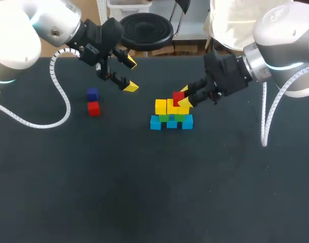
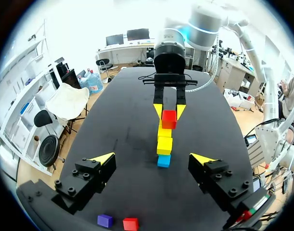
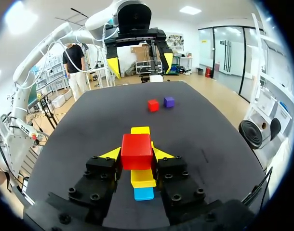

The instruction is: Place the blue cubes, place green cubes on the blue cubes, place the yellow cubes on the green cubes, then place the red cubes on the yellow cubes, and place purple cube on the red cubes.

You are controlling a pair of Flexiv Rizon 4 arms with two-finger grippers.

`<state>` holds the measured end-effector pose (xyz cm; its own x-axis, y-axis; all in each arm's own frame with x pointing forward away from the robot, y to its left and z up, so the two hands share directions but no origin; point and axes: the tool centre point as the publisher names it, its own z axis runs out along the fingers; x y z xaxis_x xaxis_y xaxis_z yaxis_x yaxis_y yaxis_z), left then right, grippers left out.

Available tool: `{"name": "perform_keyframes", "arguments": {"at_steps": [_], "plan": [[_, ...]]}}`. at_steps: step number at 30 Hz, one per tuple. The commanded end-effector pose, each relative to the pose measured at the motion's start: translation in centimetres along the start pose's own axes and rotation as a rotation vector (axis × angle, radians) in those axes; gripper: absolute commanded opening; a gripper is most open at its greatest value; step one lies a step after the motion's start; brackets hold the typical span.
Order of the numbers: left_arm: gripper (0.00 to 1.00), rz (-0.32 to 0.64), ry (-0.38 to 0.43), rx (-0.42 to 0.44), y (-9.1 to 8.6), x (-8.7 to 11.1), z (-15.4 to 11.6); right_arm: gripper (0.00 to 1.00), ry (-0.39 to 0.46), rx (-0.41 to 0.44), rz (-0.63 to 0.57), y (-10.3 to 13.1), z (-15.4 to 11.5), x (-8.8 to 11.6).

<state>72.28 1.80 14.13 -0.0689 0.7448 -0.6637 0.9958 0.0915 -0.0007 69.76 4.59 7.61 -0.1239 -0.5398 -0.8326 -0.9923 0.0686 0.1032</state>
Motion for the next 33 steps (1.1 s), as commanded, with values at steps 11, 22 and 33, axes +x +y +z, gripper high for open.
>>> {"name": "perform_keyframes", "arguments": {"at_steps": [11, 22, 33], "plan": [[1.00, 0.003, -0.004, 0.002, 0.10, 0.11, 0.01, 0.00, -0.003, 0.000, -0.004, -0.47, 0.13, 0.13], [1.00, 0.003, -0.004, 0.002, 0.10, 0.11, 0.01, 0.00, -0.005, 0.003, 0.000, -0.49, 0.23, 0.32], [1.00, 0.003, -0.004, 0.002, 0.10, 0.11, 0.01, 0.42, -0.009, 0.005, -0.001, -0.56, 0.25, 0.19]]}}
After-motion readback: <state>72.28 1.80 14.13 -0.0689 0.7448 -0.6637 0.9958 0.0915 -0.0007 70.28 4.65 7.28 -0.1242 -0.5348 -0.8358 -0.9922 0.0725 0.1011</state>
